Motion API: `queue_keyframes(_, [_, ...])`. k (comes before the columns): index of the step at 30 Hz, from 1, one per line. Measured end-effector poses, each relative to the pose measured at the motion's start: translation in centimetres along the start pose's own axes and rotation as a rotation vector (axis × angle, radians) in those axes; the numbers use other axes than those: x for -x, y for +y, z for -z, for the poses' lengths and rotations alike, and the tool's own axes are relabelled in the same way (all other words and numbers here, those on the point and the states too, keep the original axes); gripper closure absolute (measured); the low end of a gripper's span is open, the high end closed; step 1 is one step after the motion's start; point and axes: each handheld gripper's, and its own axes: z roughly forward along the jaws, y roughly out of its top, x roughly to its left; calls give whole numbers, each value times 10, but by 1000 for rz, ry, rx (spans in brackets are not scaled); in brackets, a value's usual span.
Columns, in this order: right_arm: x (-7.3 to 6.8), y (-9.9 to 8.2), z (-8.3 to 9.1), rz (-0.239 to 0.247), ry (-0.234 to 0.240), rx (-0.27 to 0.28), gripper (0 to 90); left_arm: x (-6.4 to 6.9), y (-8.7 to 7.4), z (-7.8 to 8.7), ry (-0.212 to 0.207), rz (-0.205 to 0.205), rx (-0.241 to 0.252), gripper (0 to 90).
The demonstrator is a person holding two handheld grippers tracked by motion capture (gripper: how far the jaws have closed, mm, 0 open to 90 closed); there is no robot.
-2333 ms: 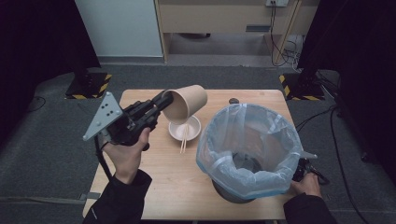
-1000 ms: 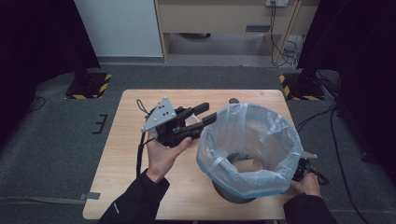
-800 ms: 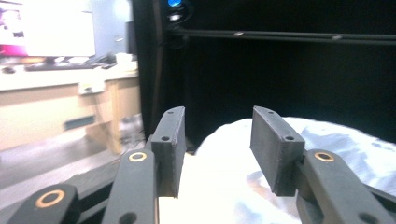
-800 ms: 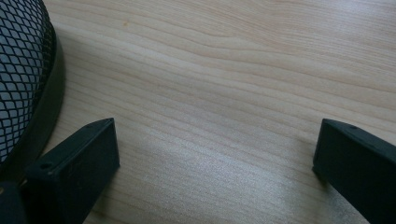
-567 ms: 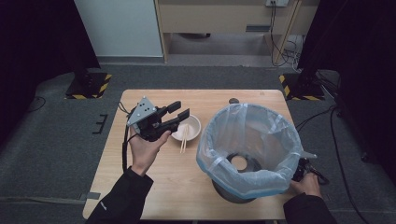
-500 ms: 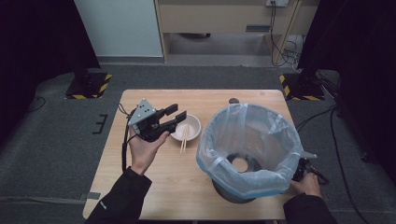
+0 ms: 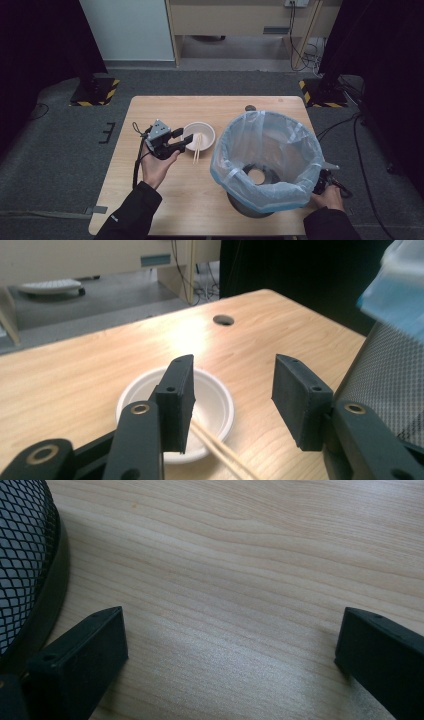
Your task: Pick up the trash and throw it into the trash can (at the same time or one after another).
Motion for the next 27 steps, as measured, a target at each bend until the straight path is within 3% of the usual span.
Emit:
queue_keyframes(13, [0, 0, 0, -2, 1, 1, 5, 1, -38, -6, 44, -15, -77, 463])
queue_keyframes(18, [0, 0, 0, 1, 5, -1, 5, 8, -56, -14, 44, -30, -139, 440])
queue_keyframes(27, [0, 0, 0, 3, 5, -1, 5, 12, -60, -12, 30, -29, -147, 410])
